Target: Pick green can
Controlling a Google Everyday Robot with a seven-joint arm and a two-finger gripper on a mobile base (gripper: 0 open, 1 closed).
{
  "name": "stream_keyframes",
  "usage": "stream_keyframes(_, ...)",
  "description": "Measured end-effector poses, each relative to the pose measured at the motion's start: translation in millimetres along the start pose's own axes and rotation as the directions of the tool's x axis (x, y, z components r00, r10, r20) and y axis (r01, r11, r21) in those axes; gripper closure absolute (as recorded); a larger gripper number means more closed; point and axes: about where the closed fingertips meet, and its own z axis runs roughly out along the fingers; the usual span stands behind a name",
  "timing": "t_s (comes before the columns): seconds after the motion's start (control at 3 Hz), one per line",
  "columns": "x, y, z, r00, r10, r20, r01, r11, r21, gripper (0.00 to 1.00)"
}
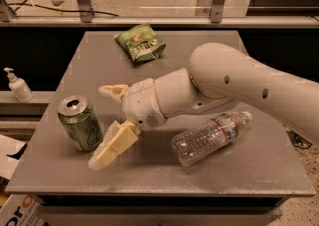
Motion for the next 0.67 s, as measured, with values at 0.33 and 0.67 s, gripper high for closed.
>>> stream_keyframes(0.33,7.4,2.5,16.4,1.0,0.009,-0.012,-0.01,0.9997,-0.021,0.18)
stream_keyframes(0.67,9.8,4.1,22.1,0.999,0.031,-0.013,-0.031,0.9993,-0.018,0.41)
